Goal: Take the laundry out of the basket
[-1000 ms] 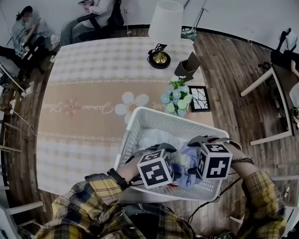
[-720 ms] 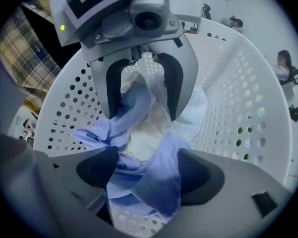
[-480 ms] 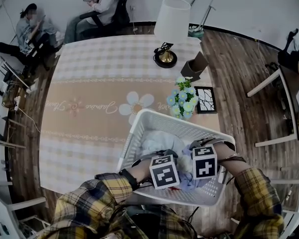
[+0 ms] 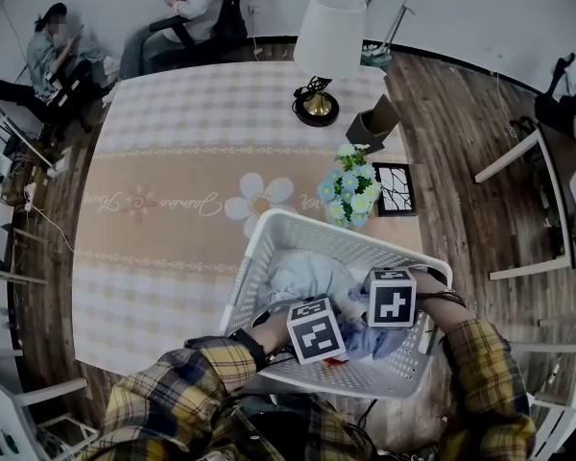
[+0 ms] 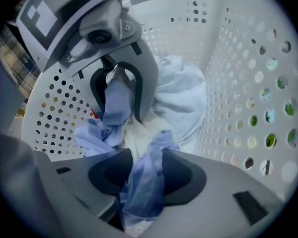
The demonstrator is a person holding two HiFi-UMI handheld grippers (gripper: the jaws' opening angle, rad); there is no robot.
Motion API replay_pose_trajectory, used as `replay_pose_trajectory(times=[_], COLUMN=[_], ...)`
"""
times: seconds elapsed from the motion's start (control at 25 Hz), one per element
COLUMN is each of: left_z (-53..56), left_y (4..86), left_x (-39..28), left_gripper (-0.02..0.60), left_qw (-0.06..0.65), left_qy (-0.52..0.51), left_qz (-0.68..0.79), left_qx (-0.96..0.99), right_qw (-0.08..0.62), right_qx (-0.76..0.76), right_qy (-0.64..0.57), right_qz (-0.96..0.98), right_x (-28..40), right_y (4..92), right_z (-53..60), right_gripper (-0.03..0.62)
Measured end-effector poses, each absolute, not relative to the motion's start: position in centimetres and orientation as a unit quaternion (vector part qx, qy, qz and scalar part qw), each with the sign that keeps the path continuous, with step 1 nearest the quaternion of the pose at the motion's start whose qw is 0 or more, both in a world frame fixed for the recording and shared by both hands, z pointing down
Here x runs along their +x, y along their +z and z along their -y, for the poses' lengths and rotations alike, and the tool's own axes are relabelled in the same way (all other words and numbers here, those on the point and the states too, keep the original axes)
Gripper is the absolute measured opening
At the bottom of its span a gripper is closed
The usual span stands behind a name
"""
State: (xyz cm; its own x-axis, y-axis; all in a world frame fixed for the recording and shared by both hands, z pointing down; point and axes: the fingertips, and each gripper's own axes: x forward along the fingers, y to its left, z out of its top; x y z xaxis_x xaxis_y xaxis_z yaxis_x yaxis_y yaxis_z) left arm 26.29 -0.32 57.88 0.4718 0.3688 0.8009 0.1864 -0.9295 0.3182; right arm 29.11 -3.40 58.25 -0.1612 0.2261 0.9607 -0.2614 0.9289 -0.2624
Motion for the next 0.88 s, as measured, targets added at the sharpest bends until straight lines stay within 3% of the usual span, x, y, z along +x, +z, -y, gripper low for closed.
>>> replay_pose_trajectory(times=[0.12, 0.24, 0.88], left_z=[0.5, 0.8, 4.4], left_y=[57.4, 56.9, 48.4], left_x=[26.4, 26.4, 27.1], left_gripper=[0.144, 0.102, 0.083], left_qw=[0.090, 0.090, 0.092], left_qy=[0.482, 0.480, 0.386], left_qz=[-0.158, -0.152, -0.069], left_qx=[0.857, 0.859, 0.915], right_qw=[0.645, 0.647, 0.593], right_qx=[0.015, 0.018, 0.205], right_qy=[0.179, 0.164, 0.087], right_qz=[0.743, 0.744, 0.773], right_x=[28.9, 28.7, 29.5], right_y=[57.8, 57.3, 48.1], right_z=[3.5, 3.5, 5.4], right_gripper=[0.153, 0.126, 0.084])
